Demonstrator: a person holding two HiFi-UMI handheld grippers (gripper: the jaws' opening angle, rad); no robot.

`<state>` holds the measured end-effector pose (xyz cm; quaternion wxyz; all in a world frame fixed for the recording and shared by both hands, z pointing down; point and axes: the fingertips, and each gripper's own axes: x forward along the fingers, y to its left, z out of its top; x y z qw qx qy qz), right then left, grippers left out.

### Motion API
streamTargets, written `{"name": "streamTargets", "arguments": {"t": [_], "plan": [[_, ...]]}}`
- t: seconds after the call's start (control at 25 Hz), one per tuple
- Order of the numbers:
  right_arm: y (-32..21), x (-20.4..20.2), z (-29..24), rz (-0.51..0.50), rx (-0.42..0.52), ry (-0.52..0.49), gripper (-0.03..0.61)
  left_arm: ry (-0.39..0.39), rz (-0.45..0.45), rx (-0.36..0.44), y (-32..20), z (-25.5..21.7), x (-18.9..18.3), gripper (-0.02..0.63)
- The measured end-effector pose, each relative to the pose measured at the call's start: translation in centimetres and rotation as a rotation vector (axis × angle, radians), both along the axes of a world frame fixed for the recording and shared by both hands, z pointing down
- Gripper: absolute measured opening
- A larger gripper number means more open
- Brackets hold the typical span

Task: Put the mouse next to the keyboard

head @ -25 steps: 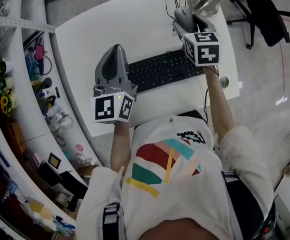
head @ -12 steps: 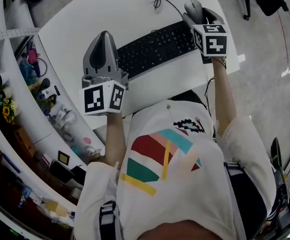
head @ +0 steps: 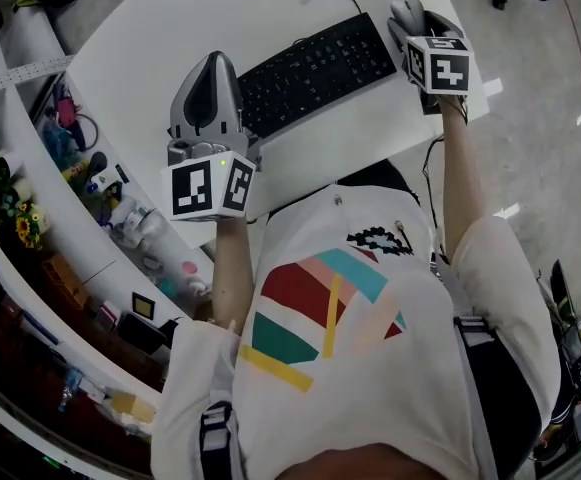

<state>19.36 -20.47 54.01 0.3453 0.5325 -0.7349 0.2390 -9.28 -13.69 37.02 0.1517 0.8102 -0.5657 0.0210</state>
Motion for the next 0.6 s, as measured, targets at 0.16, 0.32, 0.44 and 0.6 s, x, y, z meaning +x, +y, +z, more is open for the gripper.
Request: {"name": "streamTargets", "arguments": {"t": [0.16,0.32,0.44,0.6], "plan": [[0.7,0.8,1.6,0.030,-0.023,-0.027,0.305,-0.004,0.004,-0.017,0.4,0.6,0.2,0.044],[1.1,1.2,2.1,0.053,-0.030,-0.061,0.307,0.009,0.005,-0.011,0.5,0.2,0.3,0.044],[1.3,1.3,2.0,0.055,-0.022,-0.088,0.307,0.024,-0.001,0.004,0.6,-0.3,0.3,0.044],[1.2,1.3,2.3,0.047,-0.013,-0.077,0.307,0.029,-0.005,0.013,0.5,-0.3,0.6,0.044]]}}
